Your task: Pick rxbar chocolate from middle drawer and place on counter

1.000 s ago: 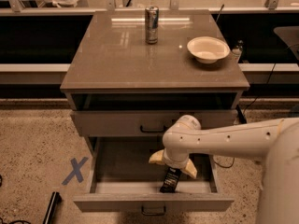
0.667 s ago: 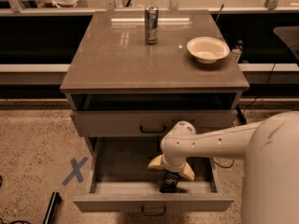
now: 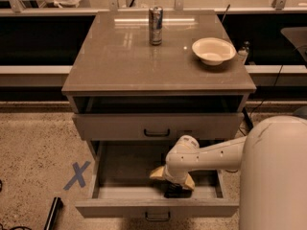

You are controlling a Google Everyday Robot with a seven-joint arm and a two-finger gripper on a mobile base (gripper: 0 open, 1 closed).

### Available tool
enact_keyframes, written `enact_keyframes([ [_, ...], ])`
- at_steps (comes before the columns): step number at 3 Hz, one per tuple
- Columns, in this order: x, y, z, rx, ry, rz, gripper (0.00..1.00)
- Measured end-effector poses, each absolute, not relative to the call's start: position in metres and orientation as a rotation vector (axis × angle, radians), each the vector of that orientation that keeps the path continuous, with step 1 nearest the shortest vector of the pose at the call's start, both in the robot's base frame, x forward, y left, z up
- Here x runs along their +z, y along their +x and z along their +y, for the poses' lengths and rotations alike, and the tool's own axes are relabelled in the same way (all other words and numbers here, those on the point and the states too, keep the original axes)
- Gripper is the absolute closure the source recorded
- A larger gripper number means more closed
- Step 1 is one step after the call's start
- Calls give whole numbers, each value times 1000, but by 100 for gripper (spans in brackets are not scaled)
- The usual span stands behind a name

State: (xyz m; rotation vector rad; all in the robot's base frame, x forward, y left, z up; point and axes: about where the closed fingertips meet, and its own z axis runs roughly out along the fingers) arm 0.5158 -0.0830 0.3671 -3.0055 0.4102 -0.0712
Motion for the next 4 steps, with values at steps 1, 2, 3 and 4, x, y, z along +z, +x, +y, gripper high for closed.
enact_keyframes([
  [1,357,516,-83,-87,-2992,406,17],
  [2,352,516,-83,-98,-2988,391,40],
  [3,354,516,-83,-97,-2988,390,62],
  [4,360,516,-82,-95,-2983,386,94],
])
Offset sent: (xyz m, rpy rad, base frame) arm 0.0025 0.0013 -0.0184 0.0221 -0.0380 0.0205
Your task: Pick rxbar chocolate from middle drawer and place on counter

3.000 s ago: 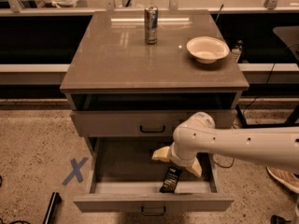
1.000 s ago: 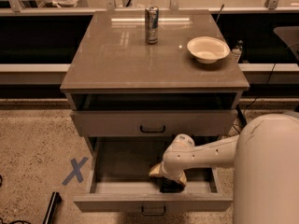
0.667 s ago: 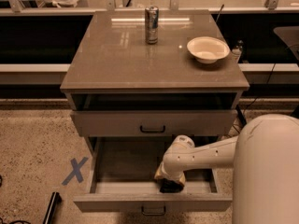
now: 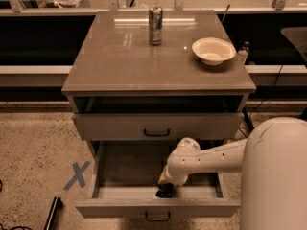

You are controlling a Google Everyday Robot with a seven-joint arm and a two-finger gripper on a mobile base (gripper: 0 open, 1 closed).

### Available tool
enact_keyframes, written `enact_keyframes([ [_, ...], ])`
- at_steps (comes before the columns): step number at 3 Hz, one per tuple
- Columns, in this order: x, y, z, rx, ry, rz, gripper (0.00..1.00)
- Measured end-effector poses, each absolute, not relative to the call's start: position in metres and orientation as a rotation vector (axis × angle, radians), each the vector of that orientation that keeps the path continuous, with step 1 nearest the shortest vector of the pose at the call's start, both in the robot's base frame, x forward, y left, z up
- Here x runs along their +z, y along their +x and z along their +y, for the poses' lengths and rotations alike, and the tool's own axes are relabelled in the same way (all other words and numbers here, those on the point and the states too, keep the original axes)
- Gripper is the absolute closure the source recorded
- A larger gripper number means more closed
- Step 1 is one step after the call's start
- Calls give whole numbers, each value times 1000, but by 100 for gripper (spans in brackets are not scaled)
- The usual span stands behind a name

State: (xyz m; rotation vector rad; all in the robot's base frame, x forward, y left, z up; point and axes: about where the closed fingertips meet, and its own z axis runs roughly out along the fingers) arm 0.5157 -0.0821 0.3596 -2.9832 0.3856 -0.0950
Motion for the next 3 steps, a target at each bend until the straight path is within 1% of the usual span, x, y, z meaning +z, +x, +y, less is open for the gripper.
enact_keyframes([
  [1,359,515,-76,-66,-2916,332,100],
  [2,370,529,-47,-40,-2664,424,100],
  [3,421,517,-30,44,-2365,454,100],
])
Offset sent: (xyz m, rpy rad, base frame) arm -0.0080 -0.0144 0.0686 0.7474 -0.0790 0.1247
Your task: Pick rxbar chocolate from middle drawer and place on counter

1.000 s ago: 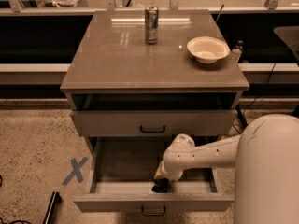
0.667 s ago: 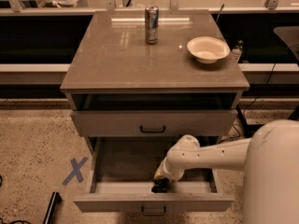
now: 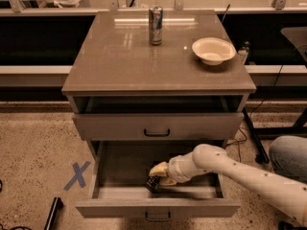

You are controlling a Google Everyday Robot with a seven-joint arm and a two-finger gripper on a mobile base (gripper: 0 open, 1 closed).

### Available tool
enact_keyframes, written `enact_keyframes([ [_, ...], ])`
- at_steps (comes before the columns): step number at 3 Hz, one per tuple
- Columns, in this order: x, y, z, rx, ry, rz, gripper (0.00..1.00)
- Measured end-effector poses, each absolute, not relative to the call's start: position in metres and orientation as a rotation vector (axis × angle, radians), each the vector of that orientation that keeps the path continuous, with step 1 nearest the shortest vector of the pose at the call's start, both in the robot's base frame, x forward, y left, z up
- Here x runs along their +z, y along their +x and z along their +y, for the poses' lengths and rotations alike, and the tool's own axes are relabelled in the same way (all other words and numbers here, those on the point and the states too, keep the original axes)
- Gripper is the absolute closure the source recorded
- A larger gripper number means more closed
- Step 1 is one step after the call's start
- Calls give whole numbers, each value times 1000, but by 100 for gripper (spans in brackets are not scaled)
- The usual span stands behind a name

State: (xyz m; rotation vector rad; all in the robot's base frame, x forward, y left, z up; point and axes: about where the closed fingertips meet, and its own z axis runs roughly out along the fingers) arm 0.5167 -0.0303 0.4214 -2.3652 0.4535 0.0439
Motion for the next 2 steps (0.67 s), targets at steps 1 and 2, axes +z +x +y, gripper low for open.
enact_keyframes([
  [1,456,504,-56,11,-2233,387,100],
  [2,496,486,-83,-89,-2168,240,100],
])
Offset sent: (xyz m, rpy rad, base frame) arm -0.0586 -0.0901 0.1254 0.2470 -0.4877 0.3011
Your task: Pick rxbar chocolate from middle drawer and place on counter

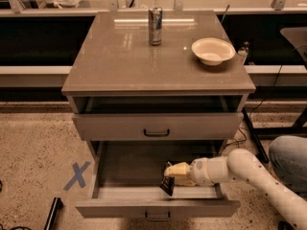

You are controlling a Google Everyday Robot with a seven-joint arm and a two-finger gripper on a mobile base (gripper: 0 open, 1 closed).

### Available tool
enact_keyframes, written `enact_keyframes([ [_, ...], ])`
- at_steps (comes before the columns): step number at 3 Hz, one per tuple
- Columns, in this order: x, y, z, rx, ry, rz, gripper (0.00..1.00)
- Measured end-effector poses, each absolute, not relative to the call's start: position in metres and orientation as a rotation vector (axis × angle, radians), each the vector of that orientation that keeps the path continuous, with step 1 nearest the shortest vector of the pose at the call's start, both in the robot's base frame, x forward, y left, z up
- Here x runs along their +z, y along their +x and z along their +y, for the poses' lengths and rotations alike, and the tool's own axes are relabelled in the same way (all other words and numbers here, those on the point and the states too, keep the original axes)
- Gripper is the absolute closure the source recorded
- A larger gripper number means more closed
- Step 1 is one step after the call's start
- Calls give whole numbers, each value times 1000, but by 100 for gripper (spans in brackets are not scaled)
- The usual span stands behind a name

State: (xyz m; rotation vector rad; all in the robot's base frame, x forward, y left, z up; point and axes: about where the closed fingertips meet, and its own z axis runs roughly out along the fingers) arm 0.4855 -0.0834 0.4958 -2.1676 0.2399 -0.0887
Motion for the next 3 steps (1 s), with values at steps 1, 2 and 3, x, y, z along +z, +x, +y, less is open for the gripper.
enact_keyframes([
  [1,550,457,-102,-264,-2141,11,100],
  [2,580,440,-108,-360,-2144,-74,100],
  [3,630,423,-101,-434,-2178,-203,100],
])
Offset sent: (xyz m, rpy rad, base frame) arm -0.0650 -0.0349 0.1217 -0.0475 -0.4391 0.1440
